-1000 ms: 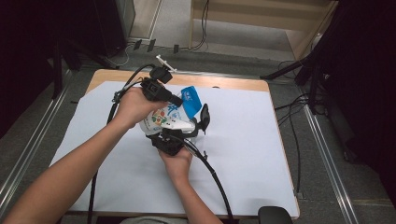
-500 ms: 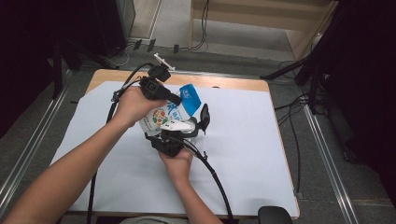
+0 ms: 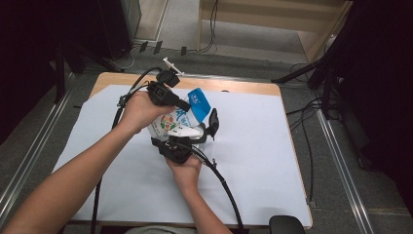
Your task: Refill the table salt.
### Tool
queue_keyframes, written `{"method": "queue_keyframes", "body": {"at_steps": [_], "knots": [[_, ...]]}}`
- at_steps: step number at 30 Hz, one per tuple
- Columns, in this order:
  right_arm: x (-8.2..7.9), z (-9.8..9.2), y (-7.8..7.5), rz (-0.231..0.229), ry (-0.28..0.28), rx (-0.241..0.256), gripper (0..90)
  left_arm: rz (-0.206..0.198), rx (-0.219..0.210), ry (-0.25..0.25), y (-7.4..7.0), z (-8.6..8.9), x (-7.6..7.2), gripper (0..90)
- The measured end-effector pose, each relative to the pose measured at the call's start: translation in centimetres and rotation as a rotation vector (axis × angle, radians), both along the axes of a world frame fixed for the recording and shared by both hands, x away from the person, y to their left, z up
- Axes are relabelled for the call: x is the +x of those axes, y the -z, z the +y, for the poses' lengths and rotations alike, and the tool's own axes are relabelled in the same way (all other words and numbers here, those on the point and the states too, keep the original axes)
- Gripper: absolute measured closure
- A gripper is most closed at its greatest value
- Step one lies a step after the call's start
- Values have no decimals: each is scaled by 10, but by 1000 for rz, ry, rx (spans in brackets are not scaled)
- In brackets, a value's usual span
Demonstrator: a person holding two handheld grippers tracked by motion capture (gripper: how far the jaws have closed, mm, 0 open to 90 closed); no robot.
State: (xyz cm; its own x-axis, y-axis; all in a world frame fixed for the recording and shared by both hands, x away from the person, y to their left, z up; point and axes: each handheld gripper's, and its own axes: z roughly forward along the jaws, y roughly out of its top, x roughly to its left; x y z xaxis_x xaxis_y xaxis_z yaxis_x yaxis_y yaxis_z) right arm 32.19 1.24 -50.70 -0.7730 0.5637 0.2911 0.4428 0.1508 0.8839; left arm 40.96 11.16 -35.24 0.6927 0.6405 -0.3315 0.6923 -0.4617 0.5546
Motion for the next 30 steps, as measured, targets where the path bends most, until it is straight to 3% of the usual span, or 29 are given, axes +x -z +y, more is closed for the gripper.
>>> {"method": "queue_keyframes", "body": {"at_steps": [8, 11, 15, 18, 22, 24, 30], "knots": [[-1, 2, 1, -6, -17, -5, 820, 12, -15, 0, -1, 5, 2, 852], [-1, 3, 3, -3, -22, -12, 827, 14, -14, 10, -1, 6, 1, 886], [-2, 4, 3, -2, -26, -14, 825, -14, 6, 36, -1, 3, -3, 900], [-2, 3, 2, -1, -22, -28, 808, -32, -41, 30, -6, 11, -8, 900], [-4, 1, -1, -6, -28, -52, 757, -54, -119, 18, -11, 37, -15, 900], [-6, 1, -3, -13, -30, -65, 727, -45, -155, 12, -10, 51, -17, 900], [-12, 2, -6, -20, -68, -123, 664, -54, -167, 10, -2, 72, -25, 900]]}}
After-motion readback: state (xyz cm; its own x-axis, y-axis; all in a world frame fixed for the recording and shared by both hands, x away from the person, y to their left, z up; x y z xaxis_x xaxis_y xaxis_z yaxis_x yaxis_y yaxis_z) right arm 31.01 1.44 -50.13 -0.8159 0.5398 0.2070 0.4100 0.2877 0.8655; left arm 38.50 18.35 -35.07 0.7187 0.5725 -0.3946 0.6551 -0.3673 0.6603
